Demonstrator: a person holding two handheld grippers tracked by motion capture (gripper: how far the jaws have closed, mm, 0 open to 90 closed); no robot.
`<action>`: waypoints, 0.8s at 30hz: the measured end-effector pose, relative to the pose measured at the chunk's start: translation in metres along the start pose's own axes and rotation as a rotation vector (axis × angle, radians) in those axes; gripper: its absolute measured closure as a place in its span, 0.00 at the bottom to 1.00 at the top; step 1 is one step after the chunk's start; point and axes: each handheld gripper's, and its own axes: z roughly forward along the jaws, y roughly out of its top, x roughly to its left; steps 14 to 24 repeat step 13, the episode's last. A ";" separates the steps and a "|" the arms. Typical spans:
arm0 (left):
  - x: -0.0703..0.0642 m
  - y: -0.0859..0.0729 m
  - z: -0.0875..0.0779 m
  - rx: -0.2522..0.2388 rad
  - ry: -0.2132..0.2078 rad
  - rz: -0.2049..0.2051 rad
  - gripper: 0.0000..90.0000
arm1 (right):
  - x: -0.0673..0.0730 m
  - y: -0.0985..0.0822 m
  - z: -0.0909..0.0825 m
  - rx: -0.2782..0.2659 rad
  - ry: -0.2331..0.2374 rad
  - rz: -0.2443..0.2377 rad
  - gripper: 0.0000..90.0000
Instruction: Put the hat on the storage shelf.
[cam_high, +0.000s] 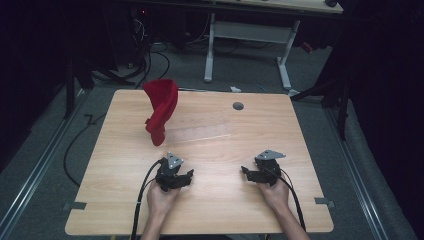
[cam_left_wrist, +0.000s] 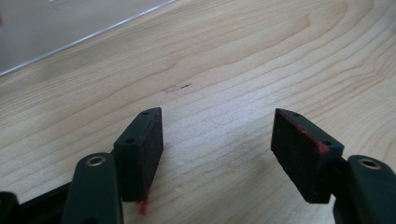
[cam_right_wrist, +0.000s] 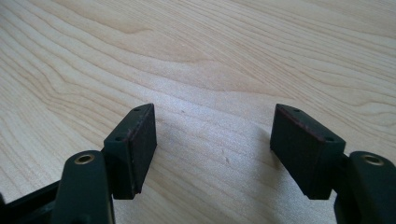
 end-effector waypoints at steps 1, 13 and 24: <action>0.001 -0.001 0.001 0.005 0.010 0.005 0.38 | 0.000 0.000 0.000 0.000 0.000 -0.002 0.35; 0.003 -0.002 0.001 0.015 0.005 0.022 0.31 | 0.000 0.000 0.000 0.001 0.001 0.000 0.35; 0.003 -0.002 0.001 0.015 0.005 0.022 0.31 | 0.000 0.000 0.000 0.001 0.001 0.000 0.35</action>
